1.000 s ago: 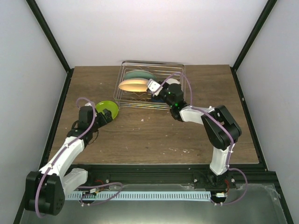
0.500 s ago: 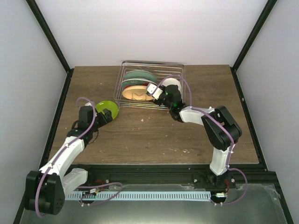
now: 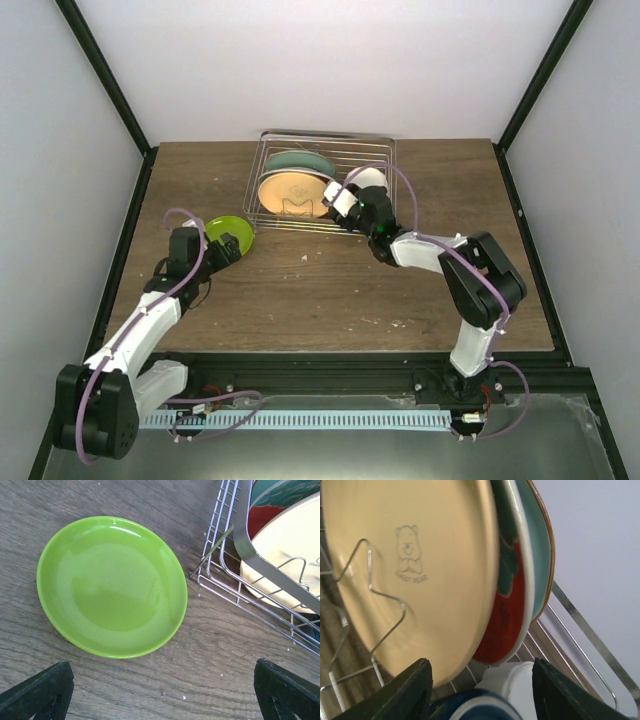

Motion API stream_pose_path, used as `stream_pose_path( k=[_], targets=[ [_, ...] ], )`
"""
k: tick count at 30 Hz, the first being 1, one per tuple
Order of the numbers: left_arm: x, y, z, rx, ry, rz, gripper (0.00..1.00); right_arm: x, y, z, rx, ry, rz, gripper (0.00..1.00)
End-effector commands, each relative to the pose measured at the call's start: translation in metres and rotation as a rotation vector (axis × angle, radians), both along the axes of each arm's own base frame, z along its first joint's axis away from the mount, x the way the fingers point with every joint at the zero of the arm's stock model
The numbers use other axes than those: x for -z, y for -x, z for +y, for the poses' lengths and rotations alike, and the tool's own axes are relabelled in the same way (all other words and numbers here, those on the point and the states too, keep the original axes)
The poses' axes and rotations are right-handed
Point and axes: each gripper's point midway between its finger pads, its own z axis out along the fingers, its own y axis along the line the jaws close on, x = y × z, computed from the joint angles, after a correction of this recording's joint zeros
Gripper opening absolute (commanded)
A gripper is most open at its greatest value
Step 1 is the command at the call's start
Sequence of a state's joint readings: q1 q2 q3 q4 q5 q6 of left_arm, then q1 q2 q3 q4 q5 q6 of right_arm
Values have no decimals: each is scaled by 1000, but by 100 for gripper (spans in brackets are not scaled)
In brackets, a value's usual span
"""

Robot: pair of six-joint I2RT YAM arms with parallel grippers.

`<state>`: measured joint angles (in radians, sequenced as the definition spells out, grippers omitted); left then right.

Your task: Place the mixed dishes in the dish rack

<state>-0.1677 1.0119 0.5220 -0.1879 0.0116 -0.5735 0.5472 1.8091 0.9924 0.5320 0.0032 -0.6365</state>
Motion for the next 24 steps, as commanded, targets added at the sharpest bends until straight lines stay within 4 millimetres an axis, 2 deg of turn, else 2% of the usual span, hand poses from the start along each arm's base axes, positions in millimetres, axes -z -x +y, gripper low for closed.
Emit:
stream_pose_path(
  k=[1,4,6,12,16,24],
  targets=[
    [-5,-5,2,-19,12,-22,100,-16,23,2,-22,-14,-51,61],
    [-4,-5,6,-42,6,-15,100,-21,32,1,-23,-18,-55,69],
    [-2,-4,13,-80,-5,-4,100,-23,38,0,-18,-16,-56,71],
    [6,-3,35,-199,-48,50,100,-33,56,-9,7,-65,-11,71],
    [17,-4,45,-255,-79,101,100,-40,67,-16,48,-148,80,71],
    [36,-14,56,-298,-85,170,100,-52,93,-24,36,-262,152,71]
  ],
)
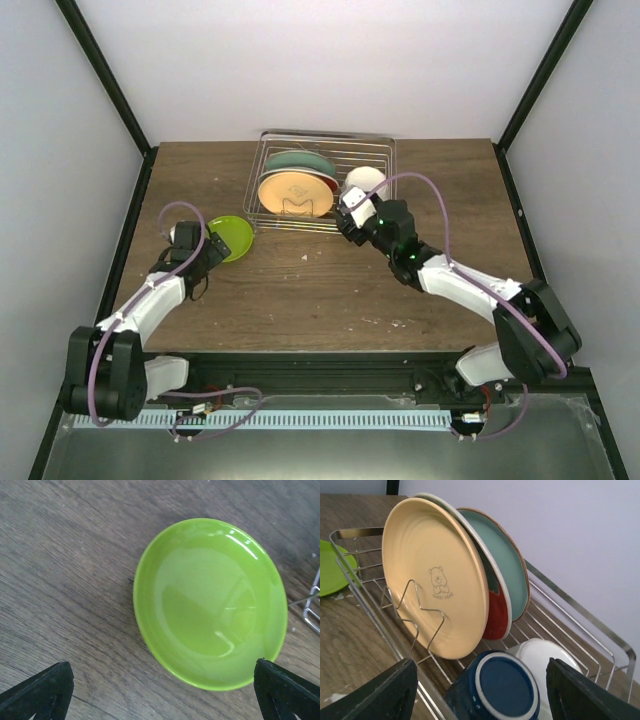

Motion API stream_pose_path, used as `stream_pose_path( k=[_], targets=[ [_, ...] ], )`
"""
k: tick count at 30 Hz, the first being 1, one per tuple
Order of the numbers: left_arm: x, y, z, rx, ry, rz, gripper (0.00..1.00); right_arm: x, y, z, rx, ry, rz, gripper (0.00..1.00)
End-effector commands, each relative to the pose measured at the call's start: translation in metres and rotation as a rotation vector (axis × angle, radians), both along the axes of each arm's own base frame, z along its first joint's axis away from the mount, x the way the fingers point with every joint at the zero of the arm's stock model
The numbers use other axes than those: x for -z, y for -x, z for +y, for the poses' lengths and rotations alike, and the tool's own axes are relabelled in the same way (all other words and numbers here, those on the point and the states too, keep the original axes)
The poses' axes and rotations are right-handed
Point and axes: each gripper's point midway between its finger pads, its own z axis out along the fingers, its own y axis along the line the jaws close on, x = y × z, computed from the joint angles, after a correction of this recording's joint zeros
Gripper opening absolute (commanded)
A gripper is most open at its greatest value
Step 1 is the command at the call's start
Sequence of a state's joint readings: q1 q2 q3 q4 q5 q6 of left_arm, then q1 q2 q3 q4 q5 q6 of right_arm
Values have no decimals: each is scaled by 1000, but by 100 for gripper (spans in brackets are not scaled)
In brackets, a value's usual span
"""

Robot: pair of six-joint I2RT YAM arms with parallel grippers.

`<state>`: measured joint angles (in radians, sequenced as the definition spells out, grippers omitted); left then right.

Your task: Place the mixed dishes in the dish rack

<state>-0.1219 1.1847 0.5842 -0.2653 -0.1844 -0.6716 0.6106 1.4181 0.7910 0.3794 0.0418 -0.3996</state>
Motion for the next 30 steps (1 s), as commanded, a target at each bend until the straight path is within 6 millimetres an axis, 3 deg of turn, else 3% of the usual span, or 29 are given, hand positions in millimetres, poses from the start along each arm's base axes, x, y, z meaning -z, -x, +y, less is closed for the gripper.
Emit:
stream_pose_path(
  k=[1,8,16,19,22,24,30],
  targets=[
    [3,-12,9,-46,17,5,100,3,16,-3,-3,-60,66,71],
    [29,-26,8,-59,242,-28,100,7,19,-7,4,-57,78,71],
    [54,-38,1,-56,358,-13,98,26,13,-3,7,-14,127,71],
    [64,-44,-7,-41,409,-11,84,34,12,-2,9,1,146,71],
    [75,-46,-14,-34,461,-16,55,39,12,0,0,11,158,71],
    [79,-46,-15,-33,479,-31,41,42,13,1,-9,18,165,71],
    [79,-41,-12,-51,475,-33,23,45,13,3,-20,20,174,69]
  ],
)
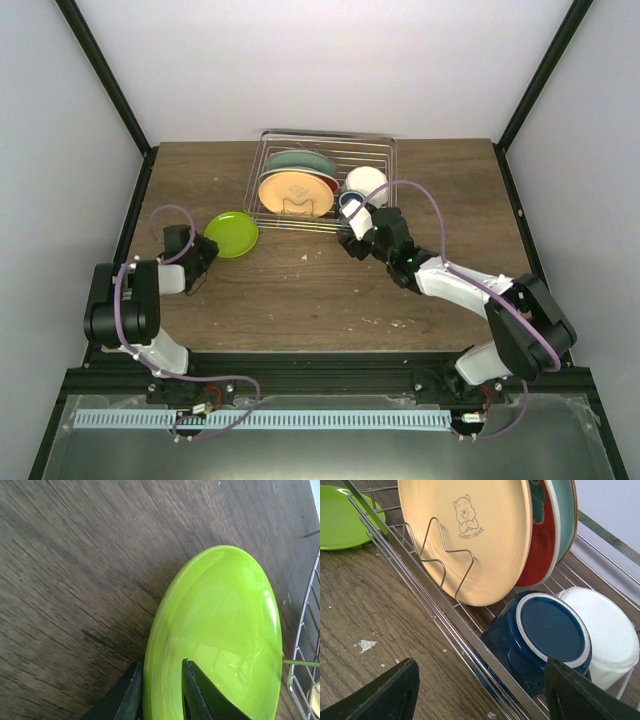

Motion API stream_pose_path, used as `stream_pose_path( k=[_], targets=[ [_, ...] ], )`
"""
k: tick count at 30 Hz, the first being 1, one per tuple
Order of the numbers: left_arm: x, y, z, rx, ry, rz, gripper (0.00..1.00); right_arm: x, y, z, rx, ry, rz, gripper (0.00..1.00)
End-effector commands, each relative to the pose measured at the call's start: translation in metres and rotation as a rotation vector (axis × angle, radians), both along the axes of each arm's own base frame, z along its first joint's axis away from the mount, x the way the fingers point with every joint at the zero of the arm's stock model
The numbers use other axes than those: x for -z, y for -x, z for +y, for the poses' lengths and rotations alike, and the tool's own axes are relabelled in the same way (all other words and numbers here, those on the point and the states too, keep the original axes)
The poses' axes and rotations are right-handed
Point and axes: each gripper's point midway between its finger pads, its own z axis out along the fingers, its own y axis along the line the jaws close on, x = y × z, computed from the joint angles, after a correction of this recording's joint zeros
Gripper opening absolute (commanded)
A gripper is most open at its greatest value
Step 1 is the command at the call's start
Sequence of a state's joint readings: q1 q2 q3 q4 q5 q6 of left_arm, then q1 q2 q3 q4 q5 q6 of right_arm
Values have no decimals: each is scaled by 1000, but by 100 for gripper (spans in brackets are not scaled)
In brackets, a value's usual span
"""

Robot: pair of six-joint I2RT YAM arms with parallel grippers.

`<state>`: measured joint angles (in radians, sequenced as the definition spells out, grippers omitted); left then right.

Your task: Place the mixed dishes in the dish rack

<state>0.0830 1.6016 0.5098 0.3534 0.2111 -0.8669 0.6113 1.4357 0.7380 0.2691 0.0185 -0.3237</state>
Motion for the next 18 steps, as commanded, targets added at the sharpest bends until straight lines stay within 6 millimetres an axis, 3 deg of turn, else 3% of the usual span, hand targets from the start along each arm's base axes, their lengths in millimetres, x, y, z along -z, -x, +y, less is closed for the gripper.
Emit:
stream_pose_path(
  k=[1,7,18],
  targets=[
    [20,20,-14,35,56,74,20,-12,-4,9,-20,-19,-14,69],
    [9,23,-15,21,87,24,0,-11,-4,8,-11,-18,-6,69],
    [-34,54,11,-85,-4,-34,0,-10,-3,8,7,-46,18,64]
  ],
)
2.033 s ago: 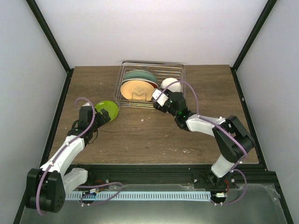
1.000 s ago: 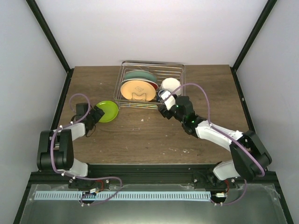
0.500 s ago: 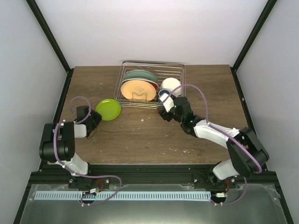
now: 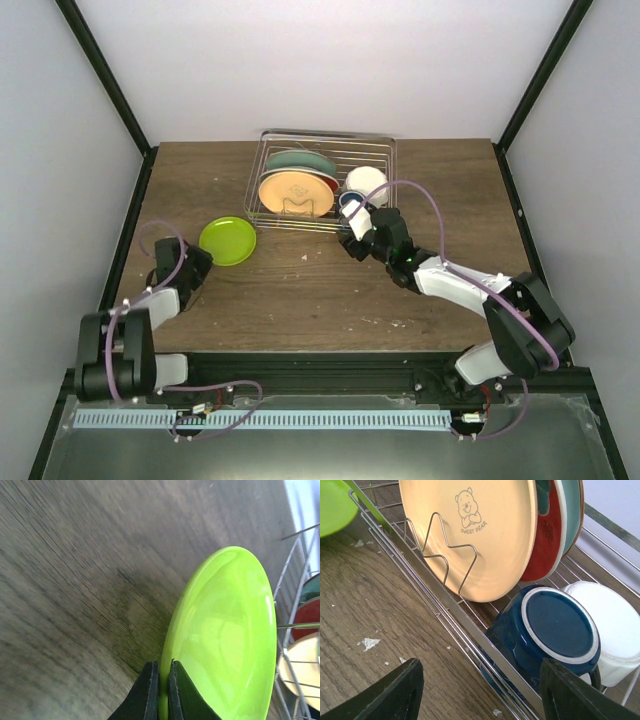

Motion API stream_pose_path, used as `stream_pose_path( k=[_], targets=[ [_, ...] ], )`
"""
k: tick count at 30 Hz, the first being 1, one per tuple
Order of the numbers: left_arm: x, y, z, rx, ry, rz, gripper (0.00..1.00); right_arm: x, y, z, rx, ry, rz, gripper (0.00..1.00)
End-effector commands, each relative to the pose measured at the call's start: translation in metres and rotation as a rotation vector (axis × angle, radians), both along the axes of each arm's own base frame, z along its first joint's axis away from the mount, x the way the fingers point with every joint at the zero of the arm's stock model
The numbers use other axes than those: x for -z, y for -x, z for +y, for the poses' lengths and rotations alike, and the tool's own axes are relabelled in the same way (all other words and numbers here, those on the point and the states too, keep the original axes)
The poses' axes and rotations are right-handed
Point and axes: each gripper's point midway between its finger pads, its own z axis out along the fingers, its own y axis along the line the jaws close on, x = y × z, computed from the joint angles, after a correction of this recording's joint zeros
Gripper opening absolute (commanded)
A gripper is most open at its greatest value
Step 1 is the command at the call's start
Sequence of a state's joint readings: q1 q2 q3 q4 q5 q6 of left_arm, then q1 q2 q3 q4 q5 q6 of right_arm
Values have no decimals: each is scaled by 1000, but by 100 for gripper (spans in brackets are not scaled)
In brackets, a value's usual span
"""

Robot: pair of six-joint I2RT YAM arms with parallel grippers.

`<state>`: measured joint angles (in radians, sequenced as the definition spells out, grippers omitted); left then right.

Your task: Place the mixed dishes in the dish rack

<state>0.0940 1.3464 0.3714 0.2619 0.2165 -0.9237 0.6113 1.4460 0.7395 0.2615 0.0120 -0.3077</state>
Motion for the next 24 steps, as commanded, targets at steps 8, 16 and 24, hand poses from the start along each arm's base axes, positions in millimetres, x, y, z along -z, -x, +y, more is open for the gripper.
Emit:
stream_pose_path(
  k=[8,16,24],
  targets=[
    [-38,53,3,4,-76,-68,0,-12,4,30,-81,-148,180,70],
    [-59,79,-7,68,-103,-131,0,-43,17,55,-205,-342,333,79],
    [-97,76,-45,284,-181,-223,0,-50,51,90,-450,-416,593,82]
  ],
)
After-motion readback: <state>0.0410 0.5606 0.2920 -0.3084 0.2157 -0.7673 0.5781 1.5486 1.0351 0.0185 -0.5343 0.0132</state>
